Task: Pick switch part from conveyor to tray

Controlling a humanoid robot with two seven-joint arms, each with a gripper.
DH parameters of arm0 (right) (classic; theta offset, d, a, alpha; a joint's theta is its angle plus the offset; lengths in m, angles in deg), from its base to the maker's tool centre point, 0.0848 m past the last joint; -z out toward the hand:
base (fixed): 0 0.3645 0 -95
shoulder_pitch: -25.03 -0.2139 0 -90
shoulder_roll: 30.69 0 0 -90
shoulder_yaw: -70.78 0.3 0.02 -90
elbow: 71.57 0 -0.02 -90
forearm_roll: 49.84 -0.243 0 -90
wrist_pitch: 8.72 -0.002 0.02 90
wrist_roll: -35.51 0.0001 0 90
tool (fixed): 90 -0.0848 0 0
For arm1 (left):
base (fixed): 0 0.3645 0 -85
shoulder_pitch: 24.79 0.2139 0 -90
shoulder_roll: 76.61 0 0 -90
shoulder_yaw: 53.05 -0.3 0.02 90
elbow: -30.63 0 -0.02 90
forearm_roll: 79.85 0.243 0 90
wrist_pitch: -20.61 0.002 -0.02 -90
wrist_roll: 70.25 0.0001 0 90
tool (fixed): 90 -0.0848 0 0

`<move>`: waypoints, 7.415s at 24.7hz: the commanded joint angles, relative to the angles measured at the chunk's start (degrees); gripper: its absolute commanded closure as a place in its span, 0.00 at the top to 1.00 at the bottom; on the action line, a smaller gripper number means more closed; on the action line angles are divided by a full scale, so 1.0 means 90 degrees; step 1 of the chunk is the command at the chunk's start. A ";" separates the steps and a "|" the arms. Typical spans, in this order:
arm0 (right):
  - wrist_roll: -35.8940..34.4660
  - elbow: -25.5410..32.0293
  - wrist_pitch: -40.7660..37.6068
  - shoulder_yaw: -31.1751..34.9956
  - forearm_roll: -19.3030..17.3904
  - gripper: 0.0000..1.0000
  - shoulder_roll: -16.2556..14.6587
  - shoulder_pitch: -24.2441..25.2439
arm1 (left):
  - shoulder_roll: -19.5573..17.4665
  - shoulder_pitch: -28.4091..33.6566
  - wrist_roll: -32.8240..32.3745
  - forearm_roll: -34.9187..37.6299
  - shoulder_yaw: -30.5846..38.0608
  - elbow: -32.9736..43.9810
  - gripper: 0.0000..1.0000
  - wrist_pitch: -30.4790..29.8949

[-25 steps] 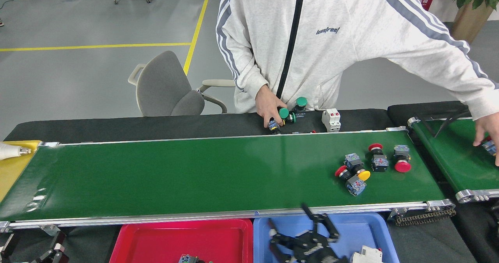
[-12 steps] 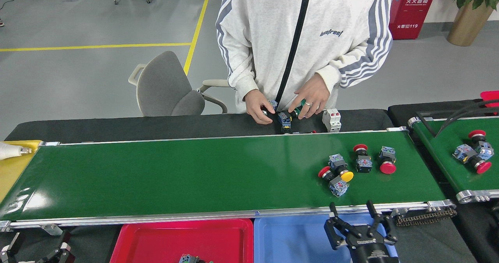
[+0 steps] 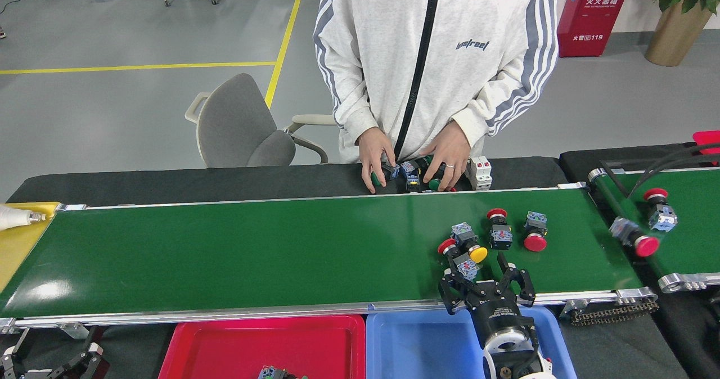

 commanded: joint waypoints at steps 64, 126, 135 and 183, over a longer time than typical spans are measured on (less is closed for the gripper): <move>-0.0442 0.0835 -0.0036 0.0495 -0.0233 0.99 -0.0127 0.0888 | -0.0126 -0.0112 -0.0419 0.0007 0.0016 0.0007 1.00 -0.0079; -0.0110 0.0943 0.1419 -0.0003 -0.0116 1.00 0.0029 0.0927 | 0.0089 -0.3423 -0.1024 0.0729 -0.3577 -0.2318 1.00 0.1532; 0.0251 0.0591 0.1389 -0.0023 -0.0135 0.59 0.0068 0.0439 | 0.0167 -0.3902 -0.1024 0.0729 -0.3577 -0.3148 0.96 0.1542; -0.0999 0.2496 -0.0925 0.2155 -0.0292 0.99 0.0176 0.2529 | 0.0490 -0.0591 -0.0887 0.0124 -0.0911 -0.0013 1.00 -0.0030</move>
